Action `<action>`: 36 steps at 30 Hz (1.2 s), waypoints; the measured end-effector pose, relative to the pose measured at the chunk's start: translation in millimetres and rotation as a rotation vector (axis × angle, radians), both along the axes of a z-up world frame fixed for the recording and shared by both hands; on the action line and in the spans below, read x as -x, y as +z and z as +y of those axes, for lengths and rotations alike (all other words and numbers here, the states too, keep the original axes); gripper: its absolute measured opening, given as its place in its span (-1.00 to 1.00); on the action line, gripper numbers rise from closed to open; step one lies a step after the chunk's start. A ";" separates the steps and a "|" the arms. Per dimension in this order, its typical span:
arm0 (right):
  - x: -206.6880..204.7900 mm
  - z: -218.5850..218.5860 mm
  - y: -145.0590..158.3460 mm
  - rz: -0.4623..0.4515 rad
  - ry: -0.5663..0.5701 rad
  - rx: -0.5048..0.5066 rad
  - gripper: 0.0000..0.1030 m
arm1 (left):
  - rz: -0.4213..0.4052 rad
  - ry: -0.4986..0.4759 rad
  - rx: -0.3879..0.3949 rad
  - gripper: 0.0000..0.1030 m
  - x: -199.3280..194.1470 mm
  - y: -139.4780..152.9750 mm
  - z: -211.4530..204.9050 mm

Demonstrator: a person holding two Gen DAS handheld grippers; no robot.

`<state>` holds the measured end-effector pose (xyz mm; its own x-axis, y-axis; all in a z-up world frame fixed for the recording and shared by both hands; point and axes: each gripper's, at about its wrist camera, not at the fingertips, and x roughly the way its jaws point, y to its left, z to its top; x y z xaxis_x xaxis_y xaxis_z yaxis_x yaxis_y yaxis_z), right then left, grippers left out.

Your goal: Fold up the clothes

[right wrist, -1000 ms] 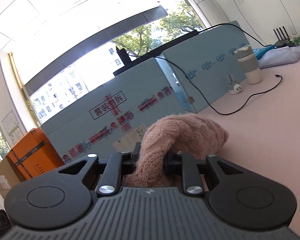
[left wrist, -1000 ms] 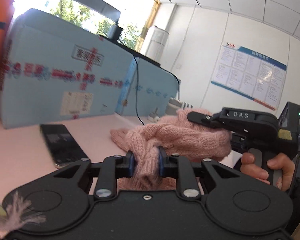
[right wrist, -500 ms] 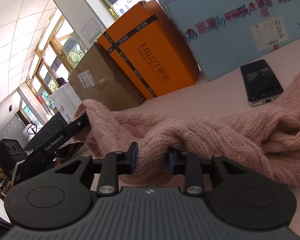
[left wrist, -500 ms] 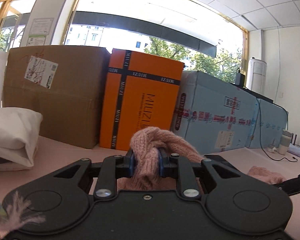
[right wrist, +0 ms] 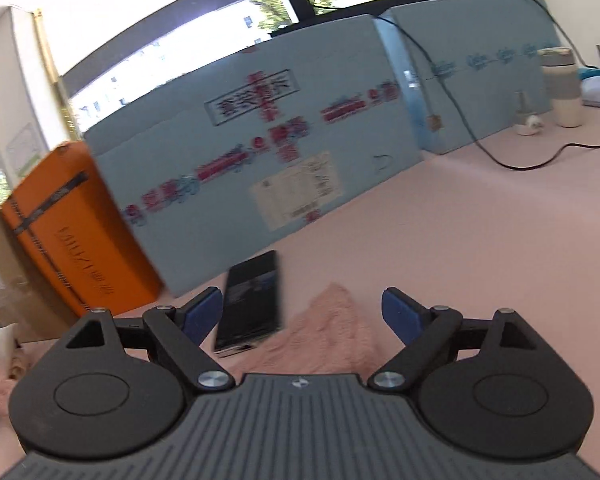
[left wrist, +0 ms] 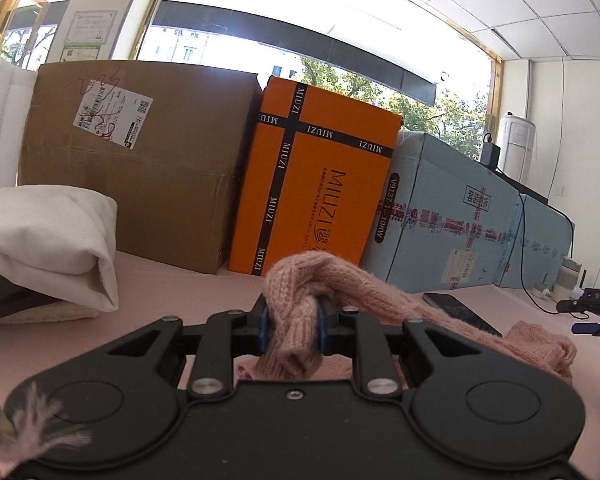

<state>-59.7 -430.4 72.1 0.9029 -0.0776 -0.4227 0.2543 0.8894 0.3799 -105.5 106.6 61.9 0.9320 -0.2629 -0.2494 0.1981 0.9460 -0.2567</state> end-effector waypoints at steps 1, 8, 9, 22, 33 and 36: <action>-3.6 -5.7 -5.1 0.016 -0.001 -0.016 0.66 | 0.027 -0.026 0.010 -0.55 6.1 -0.1 4.7; -33.2 -16.3 -32.9 0.122 0.025 -0.068 0.66 | 0.240 -0.044 -0.018 -0.19 65.3 -12.6 20.4; -37.0 -14.5 -35.3 0.139 0.028 -0.067 0.66 | 0.224 -0.001 -0.027 0.05 72.7 -8.0 24.1; -10.6 4.3 -23.4 0.171 0.060 -0.062 -0.57 | 0.020 -0.037 -0.051 0.76 -27.4 34.2 5.7; 58.8 -7.5 -15.4 0.175 -0.083 -0.108 -0.59 | 0.255 -0.236 -0.329 0.10 -107.7 -11.4 -65.4; 66.4 -10.5 -21.4 0.183 -0.110 -0.138 -0.47 | 0.249 -0.289 -0.374 -0.75 -99.5 -19.1 -80.9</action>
<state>-126.2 -440.9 50.7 0.7999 -0.1014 -0.5916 0.4225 0.7952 0.4349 -5.9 25.7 42.8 0.7350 -0.3509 -0.5801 0.4406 0.8976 0.0153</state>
